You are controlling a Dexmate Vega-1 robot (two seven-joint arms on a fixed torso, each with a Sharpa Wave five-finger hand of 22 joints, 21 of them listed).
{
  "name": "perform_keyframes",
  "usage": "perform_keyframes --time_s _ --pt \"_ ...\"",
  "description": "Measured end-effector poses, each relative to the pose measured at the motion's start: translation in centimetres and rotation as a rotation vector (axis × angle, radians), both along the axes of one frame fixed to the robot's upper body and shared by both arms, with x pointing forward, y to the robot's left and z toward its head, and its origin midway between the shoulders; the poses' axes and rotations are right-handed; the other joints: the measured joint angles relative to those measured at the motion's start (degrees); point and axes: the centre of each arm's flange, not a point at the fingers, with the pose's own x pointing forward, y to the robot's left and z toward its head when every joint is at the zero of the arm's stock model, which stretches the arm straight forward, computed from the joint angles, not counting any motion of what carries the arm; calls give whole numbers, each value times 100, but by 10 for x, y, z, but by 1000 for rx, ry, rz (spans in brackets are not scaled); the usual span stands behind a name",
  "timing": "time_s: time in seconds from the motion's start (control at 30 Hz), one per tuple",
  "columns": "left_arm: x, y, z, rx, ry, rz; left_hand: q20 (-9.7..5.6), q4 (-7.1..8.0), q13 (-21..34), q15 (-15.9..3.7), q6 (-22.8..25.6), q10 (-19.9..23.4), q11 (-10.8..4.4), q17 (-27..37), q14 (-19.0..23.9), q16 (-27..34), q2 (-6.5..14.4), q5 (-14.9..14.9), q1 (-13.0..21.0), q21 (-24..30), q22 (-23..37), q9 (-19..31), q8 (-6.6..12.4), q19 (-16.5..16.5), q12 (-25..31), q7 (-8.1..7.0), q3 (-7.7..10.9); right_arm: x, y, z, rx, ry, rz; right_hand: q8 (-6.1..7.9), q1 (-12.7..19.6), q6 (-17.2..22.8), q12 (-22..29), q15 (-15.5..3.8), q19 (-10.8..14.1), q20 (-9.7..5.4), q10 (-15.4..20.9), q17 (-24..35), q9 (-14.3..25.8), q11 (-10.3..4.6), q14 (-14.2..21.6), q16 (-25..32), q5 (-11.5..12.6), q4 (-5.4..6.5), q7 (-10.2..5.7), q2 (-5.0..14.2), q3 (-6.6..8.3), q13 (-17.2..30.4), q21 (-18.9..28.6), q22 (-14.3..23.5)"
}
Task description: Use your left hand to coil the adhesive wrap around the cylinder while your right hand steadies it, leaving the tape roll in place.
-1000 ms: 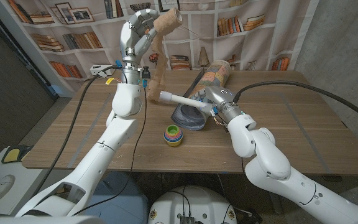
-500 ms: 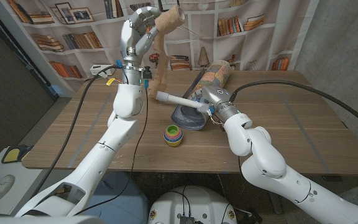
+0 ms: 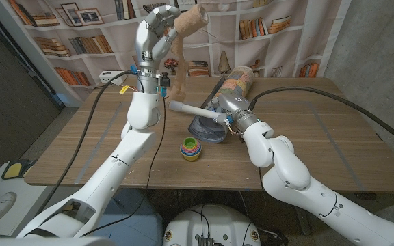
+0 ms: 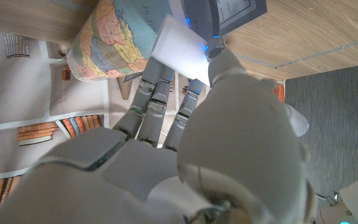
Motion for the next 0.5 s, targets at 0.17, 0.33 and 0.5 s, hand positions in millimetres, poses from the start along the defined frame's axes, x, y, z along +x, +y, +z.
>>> perform_keyframes --time_s 0.17,0.33,0.5 --pt "0 -4 -1 8 0 -15 0 0 -16 0 0 0 0 -2 0 1 0 0 0 0 0 0 0 0 4 0 0 3 2 0 0 12 12 0 -1 0 0 0 0 0 0 -22 -1 0 0 -3 -1 0 0 -1 0 1 0 0" --pt "-1 -7 -1 15 -1 -24 0 0 -29 0 0 0 0 -1 0 1 0 0 0 0 0 -20 0 0 4 0 0 7 3 0 1 23 22 0 -9 0 -3 -1 0 0 0 -26 -1 0 0 -7 -2 0 0 -9 0 1 0 0" --pt "-4 -11 -1 26 -9 -44 0 0 -23 0 0 0 0 30 0 0 -1 0 -1 0 0 -29 0 0 4 0 0 9 5 0 3 28 33 -2 -15 33 -4 -1 0 0 0 -28 -7 0 1 -9 -6 0 32 -16 0 3 0 0"
